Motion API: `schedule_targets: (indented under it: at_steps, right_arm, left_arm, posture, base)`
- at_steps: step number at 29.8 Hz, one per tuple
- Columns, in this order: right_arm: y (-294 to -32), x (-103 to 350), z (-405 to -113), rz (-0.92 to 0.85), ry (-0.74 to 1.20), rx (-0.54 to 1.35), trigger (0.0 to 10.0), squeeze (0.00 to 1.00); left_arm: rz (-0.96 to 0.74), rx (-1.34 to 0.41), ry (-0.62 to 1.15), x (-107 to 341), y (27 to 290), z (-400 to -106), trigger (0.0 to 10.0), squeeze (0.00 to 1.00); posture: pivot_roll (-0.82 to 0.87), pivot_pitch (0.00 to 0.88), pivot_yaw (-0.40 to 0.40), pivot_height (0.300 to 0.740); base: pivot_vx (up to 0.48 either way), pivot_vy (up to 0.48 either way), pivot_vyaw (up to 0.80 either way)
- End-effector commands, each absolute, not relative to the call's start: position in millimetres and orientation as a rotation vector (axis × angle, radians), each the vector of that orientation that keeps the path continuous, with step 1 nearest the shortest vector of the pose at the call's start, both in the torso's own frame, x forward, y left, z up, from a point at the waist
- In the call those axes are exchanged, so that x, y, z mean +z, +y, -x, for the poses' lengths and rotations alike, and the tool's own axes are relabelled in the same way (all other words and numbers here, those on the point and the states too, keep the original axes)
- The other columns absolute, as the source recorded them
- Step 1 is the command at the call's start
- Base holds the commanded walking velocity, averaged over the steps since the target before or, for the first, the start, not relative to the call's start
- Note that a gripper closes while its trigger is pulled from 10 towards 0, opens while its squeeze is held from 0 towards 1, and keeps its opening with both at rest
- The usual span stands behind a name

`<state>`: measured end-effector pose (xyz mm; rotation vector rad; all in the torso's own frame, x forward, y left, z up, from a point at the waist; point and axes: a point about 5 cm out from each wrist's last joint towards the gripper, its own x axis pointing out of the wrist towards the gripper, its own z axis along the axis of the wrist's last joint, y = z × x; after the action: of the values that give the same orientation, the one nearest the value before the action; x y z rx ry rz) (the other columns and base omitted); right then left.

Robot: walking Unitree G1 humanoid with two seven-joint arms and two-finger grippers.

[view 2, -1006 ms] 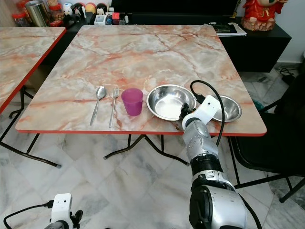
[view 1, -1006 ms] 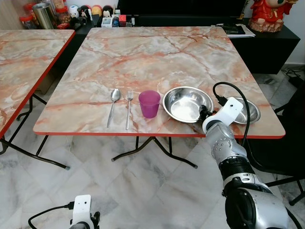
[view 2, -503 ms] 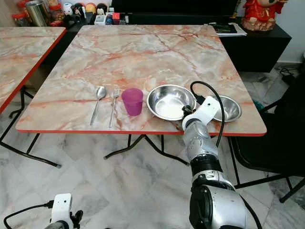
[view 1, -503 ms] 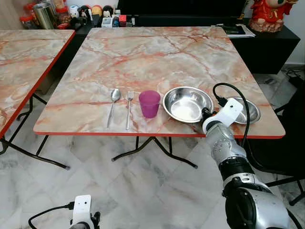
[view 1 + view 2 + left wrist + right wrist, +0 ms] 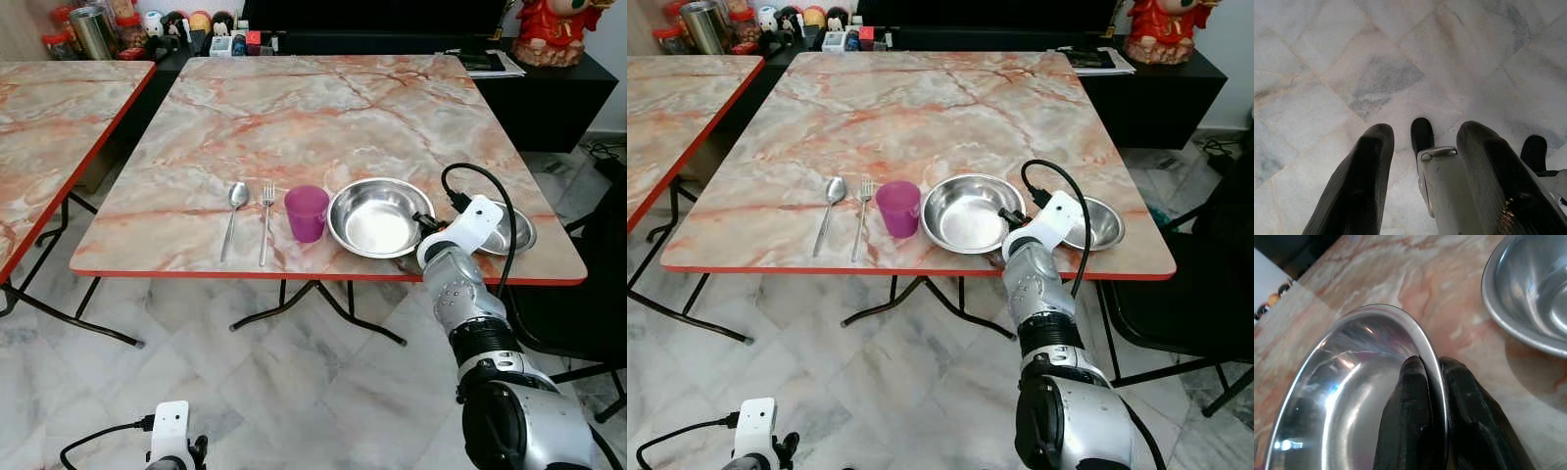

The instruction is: Setting the table

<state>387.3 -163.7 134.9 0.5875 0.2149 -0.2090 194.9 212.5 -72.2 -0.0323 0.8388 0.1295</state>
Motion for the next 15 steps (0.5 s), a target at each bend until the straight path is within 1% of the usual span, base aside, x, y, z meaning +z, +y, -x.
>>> schedule_targets:
  at_steps: [1,5,7,11,14,15]
  right_arm:
    - [-165.6,145.5,-389.8,-0.613,0.154,-0.218,0.0,0.00]
    - [-165.4,164.8,-392.8,-0.663,0.037,-0.197,0.0,0.00]
    - [-165.3,167.1,-393.1,-0.668,0.024,-0.193,0.0,0.00]
    - [-160.2,183.9,-394.4,-0.701,-0.075,-0.133,0.0,0.00]
    - [-159.6,185.3,-394.2,-0.704,-0.087,-0.126,0.0,0.00]
    - [-156.7,200.9,-391.5,-0.708,-0.186,-0.078,0.0,0.00]
  left_arm:
    - [0.040,0.130,0.860,-76.0,211.9,-187.8,10.0,0.00]
    - [0.039,0.134,0.857,-75.6,212.6,-188.3,10.0,0.00]
    - [0.039,0.134,0.856,-75.6,212.7,-188.3,10.0,0.00]
    - [0.039,0.135,0.854,-75.4,212.4,-188.6,10.0,0.00]
    - [0.038,0.135,0.853,-75.4,212.3,-188.7,10.0,0.00]
    - [0.038,0.139,0.848,-75.0,213.1,-188.8,10.0,0.00]
  posture:
    - [-0.07,0.137,0.010,0.740]
    - [-0.07,0.138,0.012,0.740]
    - [-0.07,0.138,0.012,0.740]
    - [-0.07,0.138,0.013,0.740]
    - [-0.07,0.138,0.013,0.740]
    - [-0.07,0.139,0.019,0.740]
  base:
    - [0.000,0.000,0.00]
    - [0.000,0.000,0.00]
    - [0.000,0.000,0.00]
    - [0.000,0.000,0.00]
    - [0.000,0.000,0.00]
    - [0.000,0.000,0.00]
